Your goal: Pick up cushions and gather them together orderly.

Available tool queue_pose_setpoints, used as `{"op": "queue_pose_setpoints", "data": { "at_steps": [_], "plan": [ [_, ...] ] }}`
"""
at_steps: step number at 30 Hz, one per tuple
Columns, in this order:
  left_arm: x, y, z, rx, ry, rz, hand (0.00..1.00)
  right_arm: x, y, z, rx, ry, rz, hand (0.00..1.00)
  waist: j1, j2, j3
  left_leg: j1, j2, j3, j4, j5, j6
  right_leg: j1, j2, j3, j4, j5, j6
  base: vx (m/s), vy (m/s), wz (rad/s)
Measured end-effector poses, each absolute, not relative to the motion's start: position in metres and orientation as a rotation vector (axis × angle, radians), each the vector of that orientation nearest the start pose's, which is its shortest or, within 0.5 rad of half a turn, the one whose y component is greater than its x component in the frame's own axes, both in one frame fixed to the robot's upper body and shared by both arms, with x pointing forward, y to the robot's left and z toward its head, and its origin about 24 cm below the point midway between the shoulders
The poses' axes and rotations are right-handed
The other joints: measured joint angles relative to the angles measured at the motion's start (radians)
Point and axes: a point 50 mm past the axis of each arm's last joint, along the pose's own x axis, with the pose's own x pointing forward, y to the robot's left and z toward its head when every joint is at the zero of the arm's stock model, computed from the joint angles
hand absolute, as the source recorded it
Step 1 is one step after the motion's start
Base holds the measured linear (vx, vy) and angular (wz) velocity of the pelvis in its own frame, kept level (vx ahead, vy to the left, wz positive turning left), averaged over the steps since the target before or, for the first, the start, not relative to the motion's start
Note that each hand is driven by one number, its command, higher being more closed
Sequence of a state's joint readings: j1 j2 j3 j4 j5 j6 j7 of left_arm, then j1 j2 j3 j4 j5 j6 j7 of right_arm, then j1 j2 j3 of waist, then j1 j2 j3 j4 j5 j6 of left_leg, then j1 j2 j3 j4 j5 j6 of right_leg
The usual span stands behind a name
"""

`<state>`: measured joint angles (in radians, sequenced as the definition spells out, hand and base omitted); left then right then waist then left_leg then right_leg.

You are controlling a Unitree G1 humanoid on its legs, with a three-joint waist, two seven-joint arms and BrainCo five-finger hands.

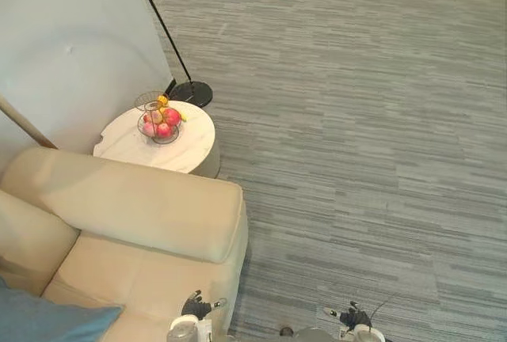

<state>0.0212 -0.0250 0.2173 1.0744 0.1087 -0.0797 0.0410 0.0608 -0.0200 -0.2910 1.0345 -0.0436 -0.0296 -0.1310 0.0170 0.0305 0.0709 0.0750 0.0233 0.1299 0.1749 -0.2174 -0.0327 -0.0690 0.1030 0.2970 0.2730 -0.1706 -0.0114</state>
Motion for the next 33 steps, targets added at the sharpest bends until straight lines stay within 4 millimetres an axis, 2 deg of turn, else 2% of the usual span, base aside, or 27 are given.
{"op": "queue_pose_setpoints", "data": {
  "at_steps": [4, 6, 7, 8, 9, 10, 11, 12, 13, 14, 15, 16, 17, 18, 20, 21, 22, 24, 25, 26, 27, 28, 29, 30, 32, 33],
  "plan": [
    [0.122, 0.164, -0.157, -0.021, 1.013, 0.155, 0.00, 0.102, -0.202, -0.158, 0.017, 1.061, -0.388, 0.00, 0.009, 0.004, 0.003, 0.000, 0.027, 0.057, -0.001, 0.000, 0.000, -0.007, 0.037, 0.049, -0.040, 0.048, 0.002, 0.03, -0.039, -0.55],
    [0.127, 0.163, -0.156, -0.041, 1.001, 0.170, 0.00, 0.110, -0.203, -0.156, -0.005, 1.043, -0.366, 0.00, 0.033, 0.017, 0.010, -0.014, 0.077, 0.137, 0.018, 0.001, 0.001, -0.044, 0.064, -0.009, -0.052, 0.111, 0.030, -0.02, -0.054, -1.23],
    [0.126, 0.163, -0.156, -0.045, 1.001, 0.176, 0.00, 0.118, -0.201, -0.153, -0.004, 1.023, -0.358, 0.00, 0.044, 0.021, 0.015, -0.027, 0.091, 0.183, 0.036, 0.001, 0.000, -0.083, 0.033, -0.167, -0.027, 0.089, 0.002, -0.03, -0.085, -1.27],
    [0.130, 0.165, -0.155, -0.037, 0.991, 0.173, 0.00, 0.120, -0.197, -0.154, 0.002, 1.022, -0.350, 0.00, 0.042, 0.000, 0.021, -0.026, 0.082, 0.227, 0.051, 0.000, -0.001, -0.117, -0.063, -0.382, 0.034, 0.044, -0.037, -0.01, -0.084, -1.13],
    [0.130, 0.166, -0.155, -0.033, 0.991, 0.173, 0.00, 0.120, -0.196, -0.154, 0.000, 1.020, -0.345, 0.00, 0.041, -0.005, 0.024, -0.025, 0.079, 0.246, 0.063, -0.001, -0.001, -0.121, -0.098, -0.446, 0.039, 0.043, -0.038, 0.02, -0.083, -1.01],
    [0.132, 0.168, -0.154, -0.026, 0.989, 0.173, 0.00, 0.122, -0.194, -0.153, -0.012, 1.016, -0.330, 0.00, 0.039, -0.022, 0.025, -0.021, 0.079, 0.268, 0.097, -0.001, 0.000, -0.122, -0.116, -0.506, 0.041, 0.043, -0.034, 0.04, -0.175, -1.15],
    [0.130, 0.171, -0.154, -0.020, 0.992, 0.177, 0.00, 0.123, -0.195, -0.152, -0.038, 1.011, -0.314, 0.00, 0.044, -0.015, 0.030, -0.029, 0.085, 0.272, 0.154, -0.001, 0.002, -0.103, -0.090, -0.547, 0.018, 0.070, -0.047, 0.05, -0.199, -1.30],
    [0.130, 0.172, -0.155, -0.018, 0.996, 0.179, 0.00, 0.125, -0.194, -0.152, -0.046, 1.010, -0.299, 0.00, 0.046, -0.012, 0.033, -0.045, 0.098, 0.272, 0.191, -0.007, 0.001, -0.095, -0.081, -0.548, -0.004, 0.089, -0.044, 0.00, -0.212, -1.68],
    [0.125, 0.175, -0.157, -0.010, 1.014, 0.181, 0.00, 0.132, -0.193, -0.151, -0.069, 1.007, -0.272, 0.00, 0.053, 0.002, 0.030, -0.057, 0.098, 0.233, 0.122, -0.048, 0.019, -0.088, -0.049, -0.536, -0.076, 0.130, -0.019, -0.03, -0.116, -1.66],
    [0.122, 0.174, -0.158, -0.008, 1.025, 0.177, 0.00, 0.139, -0.194, -0.150, -0.084, 1.001, -0.260, 0.00, 0.044, 0.024, 0.027, -0.031, 0.120, 0.239, 0.043, -0.010, 0.014, -0.092, -0.071, -0.656, -0.057, 0.056, -0.043, -0.01, -0.121, -1.48],
    [0.123, 0.175, -0.158, -0.005, 1.026, 0.177, 0.00, 0.141, -0.195, -0.149, -0.090, 1.000, -0.257, 0.00, 0.038, 0.022, 0.032, -0.027, 0.116, 0.246, 0.036, -0.018, 0.002, -0.100, -0.102, -0.711, -0.013, 0.022, -0.060, 0.07, -0.139, -1.06],
    [0.128, 0.178, -0.156, 0.034, 1.017, 0.150, 0.00, 0.140, -0.197, -0.150, -0.097, 1.007, -0.258, 0.00, 0.036, 0.003, 0.049, -0.019, 0.115, 0.289, 0.047, -0.034, -0.023, -0.105, -0.213, -0.842, 0.074, -0.068, -0.047, 0.09, -0.206, -0.90],
    [0.130, 0.183, -0.155, 0.060, 1.014, 0.145, 0.00, 0.138, -0.197, -0.151, -0.097, 1.019, -0.258, 0.00, 0.046, -0.012, 0.061, -0.005, 0.133, 0.321, 0.063, -0.036, -0.036, -0.098, -0.228, -0.904, 0.086, -0.069, -0.031, 0.07, -0.213, -0.89],
    [0.129, 0.185, -0.155, 0.066, 1.016, 0.148, 0.00, 0.137, -0.197, -0.151, -0.098, 1.020, -0.259, 0.00, 0.045, -0.012, 0.060, -0.003, 0.139, 0.328, 0.065, -0.034, -0.042, -0.093, -0.218, -0.896, 0.079, -0.068, -0.031, 0.06, -0.275, -0.69],
    [0.122, 0.184, -0.158, 0.069, 1.044, 0.141, 0.00, 0.135, -0.210, -0.149, -0.126, 1.021, -0.276, 0.00, 0.039, -0.002, 0.059, 0.038, 0.172, 0.331, 0.051, -0.024, -0.055, -0.053, -0.139, -0.824, 0.013, -0.047, -0.065, 0.07, -0.292, -0.76],
    [0.122, 0.184, -0.158, 0.070, 1.046, 0.142, 0.00, 0.135, -0.211, -0.149, -0.128, 1.020, -0.279, 0.00, 0.039, -0.001, 0.059, 0.045, 0.177, 0.328, 0.049, -0.021, -0.061, -0.050, -0.129, -0.814, 0.007, -0.044, -0.069, 0.05, -0.268, -0.94],
    [0.125, 0.184, -0.157, 0.075, 1.038, 0.134, 0.00, 0.139, -0.217, -0.147, -0.141, 1.004, -0.293, 0.00, 0.029, 0.000, 0.057, 0.049, 0.191, 0.325, 0.060, -0.012, -0.080, -0.048, -0.102, -0.789, -0.010, -0.039, -0.081, 0.05, -0.187, -0.60],
    [0.133, 0.183, -0.154, 0.083, 1.015, 0.123, 0.00, 0.139, -0.223, -0.145, -0.144, 0.996, -0.311, 0.00, 0.017, 0.002, 0.062, 0.018, 0.226, 0.326, 0.165, -0.013, -0.086, -0.035, -0.070, -0.766, -0.052, -0.030, -0.097, 0.05, -0.175, -0.44],
    [0.135, 0.182, -0.154, 0.093, 1.010, 0.112, 0.00, 0.135, -0.223, -0.147, -0.138, 1.008, -0.317, 0.00, 0.014, -0.001, 0.063, -0.035, 0.265, 0.326, 0.316, -0.013, -0.084, -0.013, -0.049, -0.743, -0.085, -0.020, -0.100, 0.05, -0.144, -0.68],
    [0.136, 0.178, -0.153, 0.090, 1.001, 0.098, 0.00, 0.125, -0.224, -0.151, -0.125, 1.047, -0.329, 0.00, 0.019, 0.011, 0.071, -0.142, 0.310, 0.252, 0.575, -0.036, -0.005, 0.029, -0.014, -0.681, -0.111, -0.017, -0.104, 0.04, -0.114, -0.80],
    [0.138, 0.178, -0.152, 0.090, 0.992, 0.099, 0.00, 0.124, -0.224, -0.151, -0.120, 1.051, -0.335, 0.00, 0.022, 0.016, 0.074, -0.157, 0.304, 0.221, 0.604, -0.049, -0.001, 0.034, -0.009, -0.666, -0.115, -0.018, -0.104, 0.09, -0.051, -1.29],
    [0.138, 0.176, -0.152, 0.096, 0.986, 0.090, 0.00, 0.121, -0.227, -0.152, -0.098, 1.058, -0.360, 0.00, 0.026, 0.025, 0.082, -0.222, 0.249, 0.113, 0.642, -0.082, -0.023, 0.053, 0.005, -0.612, -0.125, -0.017, -0.104, 0.10, 0.044, -1.28],
    [0.139, 0.173, -0.151, 0.100, 0.981, 0.074, 0.00, 0.122, -0.228, -0.151, -0.074, 1.053, -0.386, 0.00, 0.027, 0.034, 0.097, -0.265, 0.190, 0.056, 0.612, -0.102, -0.026, 0.074, 0.009, -0.557, -0.138, -0.018, -0.101, 0.12, 0.058, -1.26],
    [0.140, 0.172, -0.151, 0.094, 0.977, 0.075, 0.00, 0.121, -0.228, -0.152, -0.073, 1.055, -0.388, 0.00, 0.027, 0.034, 0.097, -0.273, 0.177, 0.045, 0.601, -0.106, -0.027, 0.076, 0.009, -0.542, -0.138, -0.018, -0.101, 0.10, 0.052, -1.15],
    [0.143, 0.170, -0.149, 0.078, 0.957, 0.078, 0.00, 0.115, -0.230, -0.153, -0.043, 1.065, -0.426, 0.00, 0.038, 0.038, 0.100, -0.327, 0.097, -0.020, 0.466, -0.108, -0.033, 0.079, 0.007, -0.463, -0.140, -0.018, -0.090, 0.16, 0.108, -1.35],
    [0.144, 0.170, -0.148, 0.073, 0.946, 0.081, 0.00, 0.113, -0.231, -0.153, -0.031, 1.068, -0.450, 0.00, 0.039, 0.043, 0.105, -0.355, 0.034, -0.106, 0.269, -0.061, -0.045, 0.091, 0.007, -0.390, -0.158, -0.017, -0.078, 0.17, 0.104, -1.26]
  ]
}}
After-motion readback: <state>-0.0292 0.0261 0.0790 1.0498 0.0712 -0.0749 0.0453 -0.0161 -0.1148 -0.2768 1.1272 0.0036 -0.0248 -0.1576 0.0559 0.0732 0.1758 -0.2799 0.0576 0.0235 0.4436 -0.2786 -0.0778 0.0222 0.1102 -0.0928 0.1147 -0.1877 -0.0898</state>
